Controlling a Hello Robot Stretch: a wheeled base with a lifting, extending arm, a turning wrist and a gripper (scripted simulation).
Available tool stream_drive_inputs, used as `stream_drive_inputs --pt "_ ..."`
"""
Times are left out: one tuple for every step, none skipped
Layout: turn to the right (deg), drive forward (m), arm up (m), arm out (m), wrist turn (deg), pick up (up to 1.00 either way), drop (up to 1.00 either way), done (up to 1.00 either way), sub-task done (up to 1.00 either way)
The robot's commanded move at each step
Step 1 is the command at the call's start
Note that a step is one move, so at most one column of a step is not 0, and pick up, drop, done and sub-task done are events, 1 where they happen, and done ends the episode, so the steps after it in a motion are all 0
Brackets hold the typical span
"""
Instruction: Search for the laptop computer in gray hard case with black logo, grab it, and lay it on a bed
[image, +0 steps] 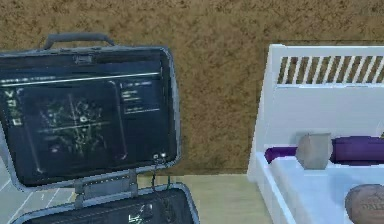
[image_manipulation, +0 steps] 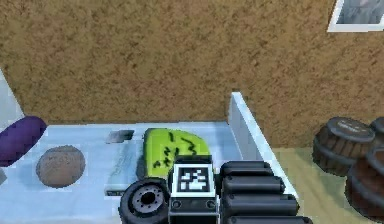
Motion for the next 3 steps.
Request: stream_drive_inputs --pt "-6.0 0.0 0.0 0.0 0.0 0.0 0.0 0.0 0.0" --pt "0.0 0.5 0.0 0.0 0.0 0.0 0.0 0.0 0.0" --pt "12.0 0.0 0.0 0.0 0.0 0.0 0.0 0.0 0.0"
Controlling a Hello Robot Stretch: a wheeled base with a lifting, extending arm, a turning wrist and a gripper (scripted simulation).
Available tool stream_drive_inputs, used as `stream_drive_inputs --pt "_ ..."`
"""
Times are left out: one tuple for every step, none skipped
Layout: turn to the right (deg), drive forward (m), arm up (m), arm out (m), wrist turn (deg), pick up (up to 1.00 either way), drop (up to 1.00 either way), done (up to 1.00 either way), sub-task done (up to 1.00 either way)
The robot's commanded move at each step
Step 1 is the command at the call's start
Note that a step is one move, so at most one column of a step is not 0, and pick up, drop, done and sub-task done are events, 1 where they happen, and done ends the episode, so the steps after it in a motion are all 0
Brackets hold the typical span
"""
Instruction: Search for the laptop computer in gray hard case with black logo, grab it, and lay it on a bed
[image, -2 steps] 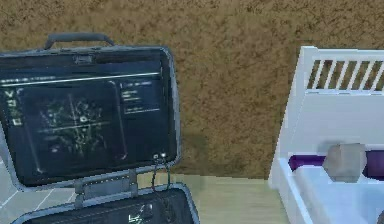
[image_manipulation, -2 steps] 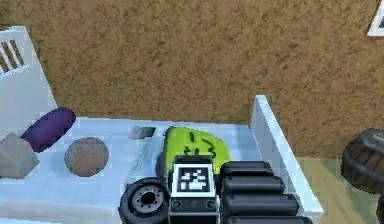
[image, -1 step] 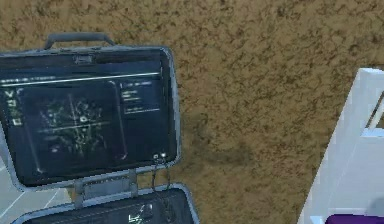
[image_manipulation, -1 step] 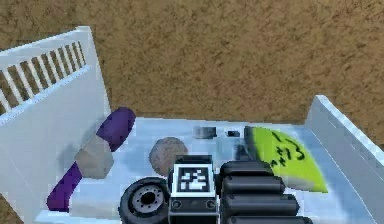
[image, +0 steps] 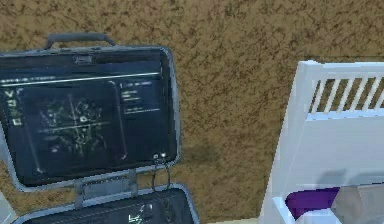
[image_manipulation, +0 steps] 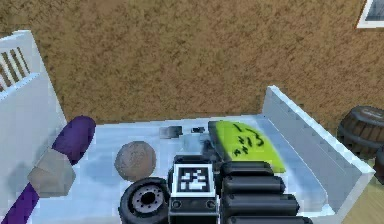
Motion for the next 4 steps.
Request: stream_drive_inputs --pt "3.0 0.0 0.0 0.0 0.0 0.0 0.0 0.0 0.0" --pt "0.0 0.0 0.0 0.48 0.0 0.0 0.0 0.0 0.0" --pt "0.0 0.0 0.0 0.0 45.0 0.0 0.0 0.0 0.0" --pt "0.0 0.0 0.0 0.0 45.0 0.0 0.0 0.0 0.0"
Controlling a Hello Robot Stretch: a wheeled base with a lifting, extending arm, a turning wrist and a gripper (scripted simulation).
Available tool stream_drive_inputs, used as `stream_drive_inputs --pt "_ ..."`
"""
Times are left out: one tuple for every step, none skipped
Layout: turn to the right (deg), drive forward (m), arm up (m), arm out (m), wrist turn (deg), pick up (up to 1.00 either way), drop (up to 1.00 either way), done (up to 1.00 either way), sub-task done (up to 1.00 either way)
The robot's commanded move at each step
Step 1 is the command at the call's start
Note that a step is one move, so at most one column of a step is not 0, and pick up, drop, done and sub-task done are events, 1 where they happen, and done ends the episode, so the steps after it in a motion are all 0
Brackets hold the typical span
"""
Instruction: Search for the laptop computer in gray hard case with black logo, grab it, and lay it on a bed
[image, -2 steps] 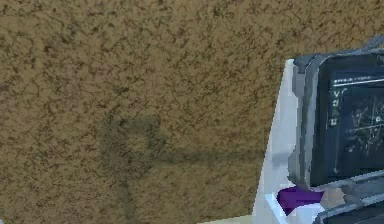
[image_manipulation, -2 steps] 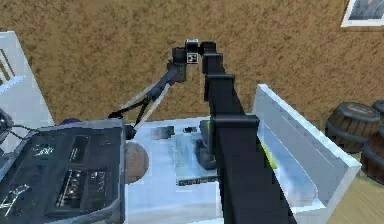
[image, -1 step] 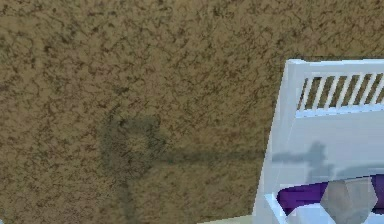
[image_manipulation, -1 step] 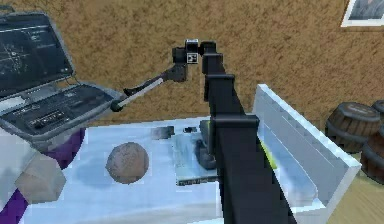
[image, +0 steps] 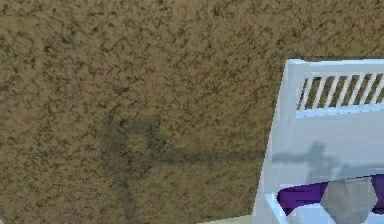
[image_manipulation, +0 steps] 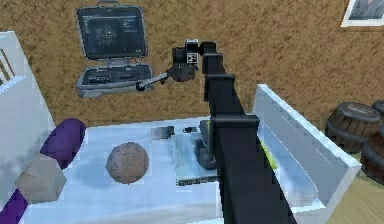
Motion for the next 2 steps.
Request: stream_drive_inputs --pt "0.0 0.0 0.0 0.0 18.0 0.0 0.0 0.0 0.0" --pt "0.0 0.0 -0.32 0.0 0.0 0.0 0.0 0.0 0.0"
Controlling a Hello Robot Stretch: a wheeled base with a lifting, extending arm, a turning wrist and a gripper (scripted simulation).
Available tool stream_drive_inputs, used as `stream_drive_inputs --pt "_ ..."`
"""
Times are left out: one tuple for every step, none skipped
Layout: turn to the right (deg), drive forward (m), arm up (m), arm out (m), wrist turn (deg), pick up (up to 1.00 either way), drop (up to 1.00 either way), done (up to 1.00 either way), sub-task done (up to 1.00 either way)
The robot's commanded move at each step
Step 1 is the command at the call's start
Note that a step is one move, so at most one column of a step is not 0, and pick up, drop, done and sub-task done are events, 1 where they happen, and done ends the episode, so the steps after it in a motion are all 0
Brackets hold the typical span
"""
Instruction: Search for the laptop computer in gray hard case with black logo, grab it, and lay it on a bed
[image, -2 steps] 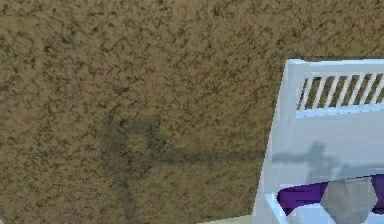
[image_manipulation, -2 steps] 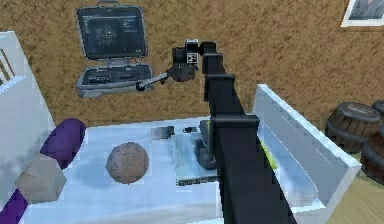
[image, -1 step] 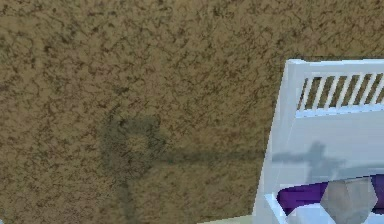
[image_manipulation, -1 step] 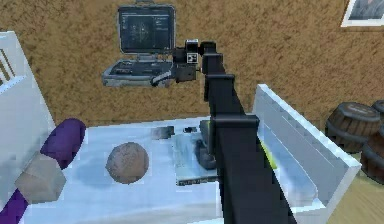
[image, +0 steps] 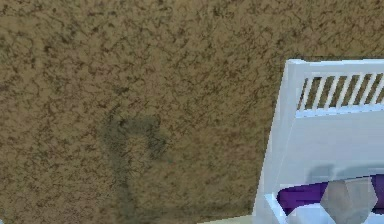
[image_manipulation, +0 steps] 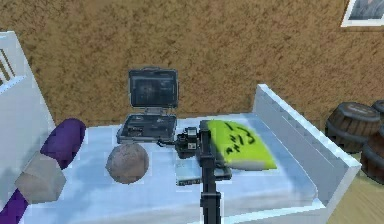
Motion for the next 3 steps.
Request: stream_drive_inputs --pt "0.0 0.0 -0.32 0.0 0.0 0.0 0.0 0.0 0.0" --pt "0.0 0.0 0.0 0.0 0.0 0.0 1.0 0.0 0.0" --pt "0.0 0.0 0.1 0.0 0.0 0.0 0.0 0.0 0.0"
